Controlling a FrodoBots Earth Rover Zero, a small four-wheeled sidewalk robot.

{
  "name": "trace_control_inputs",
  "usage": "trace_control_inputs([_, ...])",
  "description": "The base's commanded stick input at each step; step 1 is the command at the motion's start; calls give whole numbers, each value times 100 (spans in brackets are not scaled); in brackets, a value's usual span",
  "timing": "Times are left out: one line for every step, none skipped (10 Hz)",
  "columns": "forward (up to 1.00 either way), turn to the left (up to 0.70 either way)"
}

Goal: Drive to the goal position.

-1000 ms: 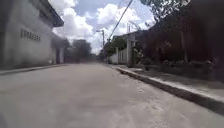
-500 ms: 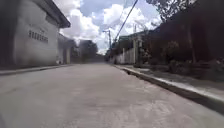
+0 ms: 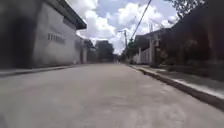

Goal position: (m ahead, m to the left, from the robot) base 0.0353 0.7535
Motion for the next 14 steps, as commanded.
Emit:
trace_control_inputs([0,97])
trace_control_inputs([0,97])
trace_control_inputs([0,97])
trace_control_inputs([0,97])
trace_control_inputs([0,97])
trace_control_inputs([0,97])
trace_control_inputs([0,97])
trace_control_inputs([0,97])
trace_control_inputs([0,97])
trace_control_inputs([0,97])
trace_control_inputs([0,97])
trace_control_inputs([0,97])
trace_control_inputs([0,97])
trace_control_inputs([0,97])
